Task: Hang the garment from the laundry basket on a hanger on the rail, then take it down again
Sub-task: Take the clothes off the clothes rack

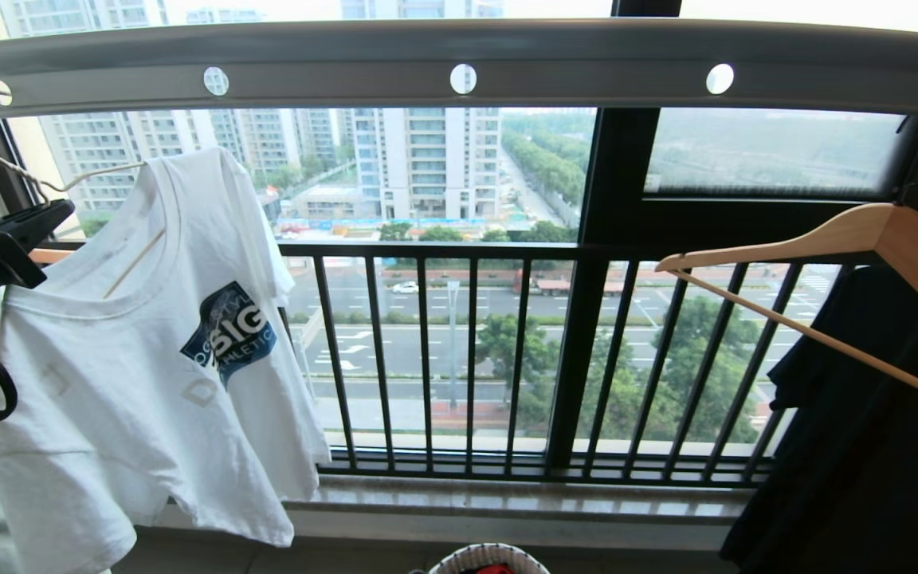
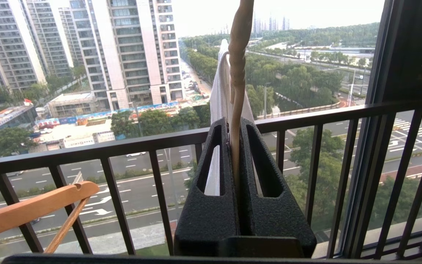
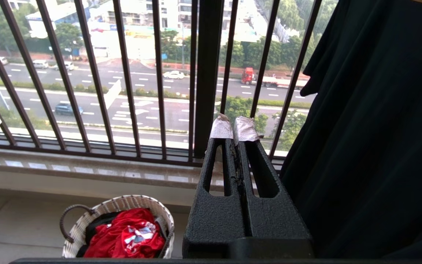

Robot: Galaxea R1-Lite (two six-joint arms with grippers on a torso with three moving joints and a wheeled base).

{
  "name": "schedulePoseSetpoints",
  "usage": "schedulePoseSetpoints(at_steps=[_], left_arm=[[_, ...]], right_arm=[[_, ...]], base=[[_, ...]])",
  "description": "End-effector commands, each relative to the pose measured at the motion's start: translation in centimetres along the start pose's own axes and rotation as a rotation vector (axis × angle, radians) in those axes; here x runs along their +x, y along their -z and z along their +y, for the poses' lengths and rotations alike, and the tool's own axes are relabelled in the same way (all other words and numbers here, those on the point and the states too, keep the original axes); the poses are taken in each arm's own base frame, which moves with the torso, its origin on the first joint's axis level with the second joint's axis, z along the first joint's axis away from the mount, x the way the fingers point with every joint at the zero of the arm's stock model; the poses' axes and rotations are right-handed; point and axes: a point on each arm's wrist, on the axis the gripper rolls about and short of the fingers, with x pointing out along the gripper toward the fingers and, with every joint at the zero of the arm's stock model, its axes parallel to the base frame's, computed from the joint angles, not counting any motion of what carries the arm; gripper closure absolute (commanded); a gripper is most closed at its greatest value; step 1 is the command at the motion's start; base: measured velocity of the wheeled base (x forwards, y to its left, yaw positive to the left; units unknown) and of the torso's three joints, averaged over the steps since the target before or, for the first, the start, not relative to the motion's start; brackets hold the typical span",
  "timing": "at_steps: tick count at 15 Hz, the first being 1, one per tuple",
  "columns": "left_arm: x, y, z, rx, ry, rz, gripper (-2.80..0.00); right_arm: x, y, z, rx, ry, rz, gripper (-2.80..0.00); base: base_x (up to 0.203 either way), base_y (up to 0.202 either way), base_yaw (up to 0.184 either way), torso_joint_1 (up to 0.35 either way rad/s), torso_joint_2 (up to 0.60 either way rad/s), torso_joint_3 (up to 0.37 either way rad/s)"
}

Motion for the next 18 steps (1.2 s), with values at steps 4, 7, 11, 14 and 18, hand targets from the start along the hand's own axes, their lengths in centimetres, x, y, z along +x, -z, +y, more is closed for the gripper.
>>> schedulePoseSetpoints(at_steps=[4,7,11,14,18], left_arm=[[-0.3,-0.2,0.2,0.008,-0.005,-0.006,0.00],[-0.6,-0.8,0.1,0.013,-0.011,-0.018,0.00],[-1.1,-2.5,-0.8,0.013,-0.003,-0.046,0.00],[-1.9,-4.5,-2.1,0.004,0.010,-0.084,0.00],[-3.6,-8.3,-4.7,-0.094,0.170,-0.075,0.00]], right_arm=[[0.0,0.0,0.0,-0.001,0.000,0.000,0.00],[0.0,0.0,0.0,-0.001,0.000,0.000,0.00],[0.0,0.0,0.0,-0.001,0.000,0.000,0.00],[0.0,0.0,0.0,-0.001,0.000,0.000,0.00],[0.0,0.0,0.0,-0.001,0.000,0.000,0.00]], base=[[0.000,0.000,0.000,0.000,0.00,0.000],[0.000,0.000,0.000,0.000,0.00,0.000],[0.000,0.000,0.000,0.000,0.00,0.000],[0.000,0.000,0.000,0.000,0.00,0.000],[0.000,0.000,0.000,0.000,0.00,0.000]])
